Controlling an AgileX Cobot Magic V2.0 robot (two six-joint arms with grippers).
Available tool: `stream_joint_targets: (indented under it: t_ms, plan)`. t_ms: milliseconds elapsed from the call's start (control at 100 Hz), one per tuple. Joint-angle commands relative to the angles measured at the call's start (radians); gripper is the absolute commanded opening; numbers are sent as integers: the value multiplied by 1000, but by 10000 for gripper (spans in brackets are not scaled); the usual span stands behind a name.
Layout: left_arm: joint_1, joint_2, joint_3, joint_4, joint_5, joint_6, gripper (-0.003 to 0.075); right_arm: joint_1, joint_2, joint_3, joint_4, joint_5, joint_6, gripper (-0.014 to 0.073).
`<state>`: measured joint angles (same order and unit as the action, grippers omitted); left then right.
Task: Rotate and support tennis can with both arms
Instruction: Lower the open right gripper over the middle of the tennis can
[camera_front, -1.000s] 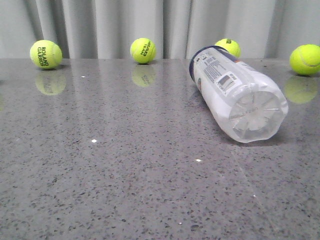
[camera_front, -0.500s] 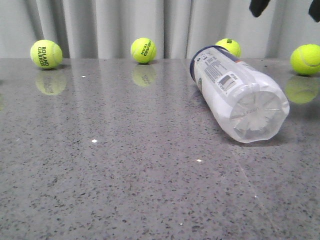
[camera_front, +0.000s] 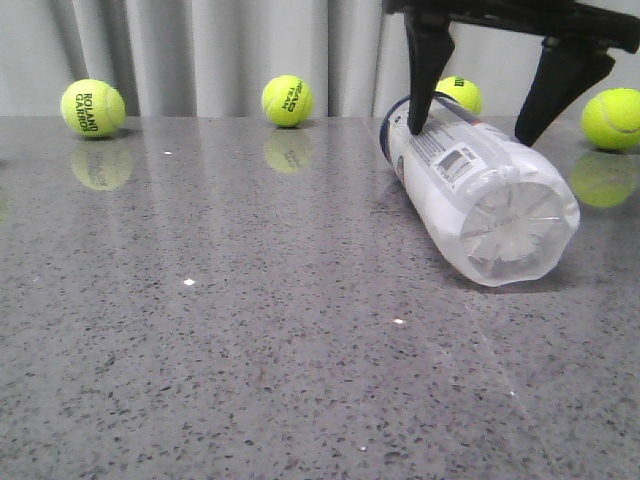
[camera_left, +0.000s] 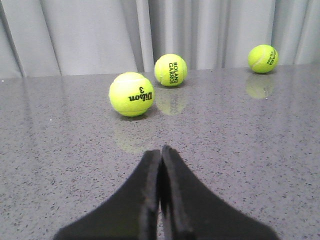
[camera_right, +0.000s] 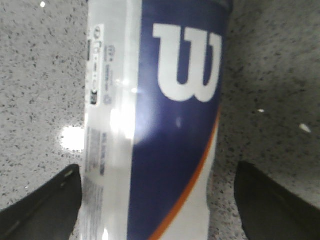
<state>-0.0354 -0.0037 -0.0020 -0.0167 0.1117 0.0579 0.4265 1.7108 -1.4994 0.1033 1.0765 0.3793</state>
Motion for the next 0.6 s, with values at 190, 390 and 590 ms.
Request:
stream_joint_targets:
  t_ms: [190,390,590]
  plan:
    - [1,-34,46,-6,-75,-9,-20,0,36,-37,11,-24,2,614]
    - [1,-34,46,-6,-75,-9,-20,0,42,-37,11,-31,-1,614]
    - [1,-34,46,-6,-75,-9,-20,0,42,-37,10,-31,-1,495]
